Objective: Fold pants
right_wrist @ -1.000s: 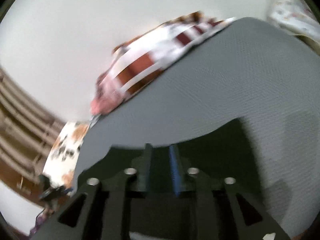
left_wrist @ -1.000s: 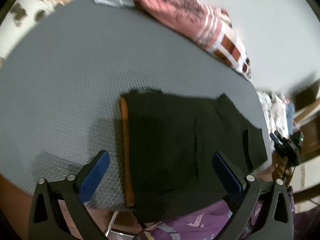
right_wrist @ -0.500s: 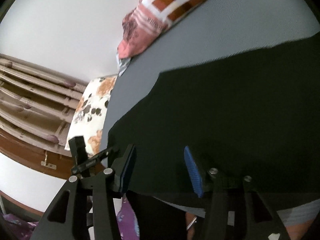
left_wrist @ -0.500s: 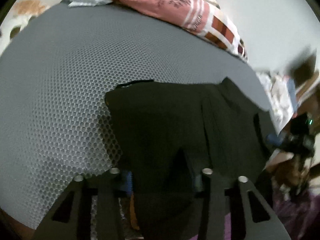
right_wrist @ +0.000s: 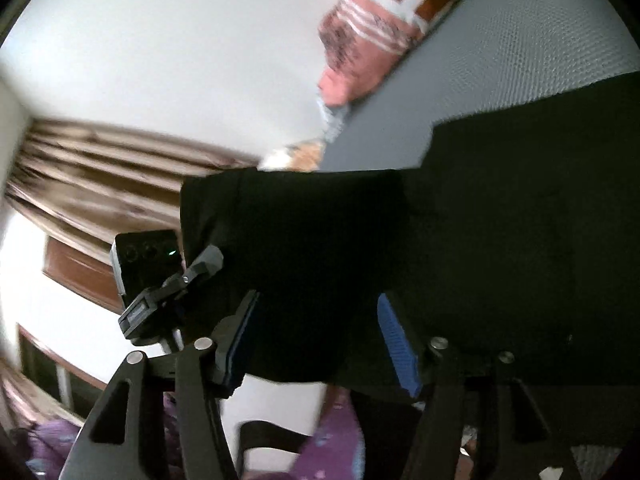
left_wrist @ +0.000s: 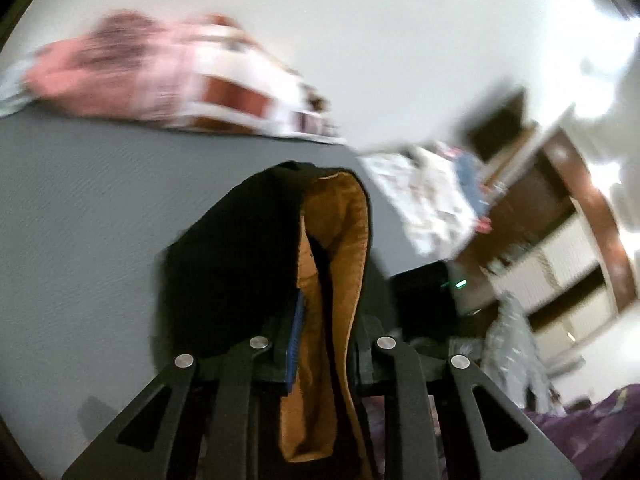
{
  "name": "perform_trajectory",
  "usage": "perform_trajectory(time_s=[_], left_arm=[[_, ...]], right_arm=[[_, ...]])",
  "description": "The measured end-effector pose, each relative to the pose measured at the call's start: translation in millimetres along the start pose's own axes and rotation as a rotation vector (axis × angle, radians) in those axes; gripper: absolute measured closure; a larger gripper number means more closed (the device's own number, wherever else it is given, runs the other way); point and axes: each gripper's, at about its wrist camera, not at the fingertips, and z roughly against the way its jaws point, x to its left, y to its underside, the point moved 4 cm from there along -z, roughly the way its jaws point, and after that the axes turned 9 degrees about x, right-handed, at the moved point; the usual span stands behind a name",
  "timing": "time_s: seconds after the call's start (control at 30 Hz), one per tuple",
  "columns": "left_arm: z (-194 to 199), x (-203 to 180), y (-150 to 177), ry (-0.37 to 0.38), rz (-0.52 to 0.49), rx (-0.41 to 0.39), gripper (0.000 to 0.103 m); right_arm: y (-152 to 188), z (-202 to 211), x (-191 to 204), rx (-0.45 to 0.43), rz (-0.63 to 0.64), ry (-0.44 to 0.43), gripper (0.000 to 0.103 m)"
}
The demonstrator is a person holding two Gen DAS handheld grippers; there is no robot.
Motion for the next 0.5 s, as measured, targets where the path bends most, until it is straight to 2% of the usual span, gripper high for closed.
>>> perform_trajectory(time_s=[0.07,0.1,0.17,0.2,0.23,0.27,0.33,0.37,0.43,0.5], left_arm=[[-32.7,-21.2,-22.1,0.031,-0.04,0.032,0.083],[-54.1,-31.0,-33.6,0.047,-0.059,0.053,0.083],[-77.0,-44.3,-48.2,0.123,-0.087,0.052,0.081],[-88.5,-48.6,-55.2,0.128,-0.08,0.071,0.073],[-102.0,-51.5,-62.6,0.112,-0.06,0.12,0.056],[-107.4,-53.5,-66.2,0.124,-0.048,0.144,0.053],[-105.1,-56.9,-69.0,0.147,-0.047,0.111,0.047],[-102.0,-58.3,-68.4,0.132,-0.056,0.097,0.044],[-92.4,-57.8,-62.3,0.09,-0.08,0.089,0.033],[-79.5,-48.9,-52.6,0.076,-0.067,0.072,0.029]], right_arm=[[0.0,30.1,-2.1,-0.059,-0.006,-0.057,0.03],[0.2,44.7,-5.5,-0.089,-0.011,-0.061,0.021],[1.0,75.7,-18.1,-0.148,-0.034,-0.038,0.017],[1.1,86.1,-22.9,-0.159,-0.046,-0.027,0.017],[0.7,96.3,-31.5,-0.173,-0.069,0.018,0.017],[0.7,108.2,-42.8,-0.188,-0.089,0.042,0.017],[5.3,126.7,-58.2,-0.216,-0.14,-0.009,0.017],[4.9,132.1,-63.9,-0.227,-0.163,-0.018,0.017],[3.1,136.5,-72.7,-0.225,-0.189,-0.008,0.015],[3.1,139.7,-74.4,-0.226,-0.197,-0.044,0.015]])
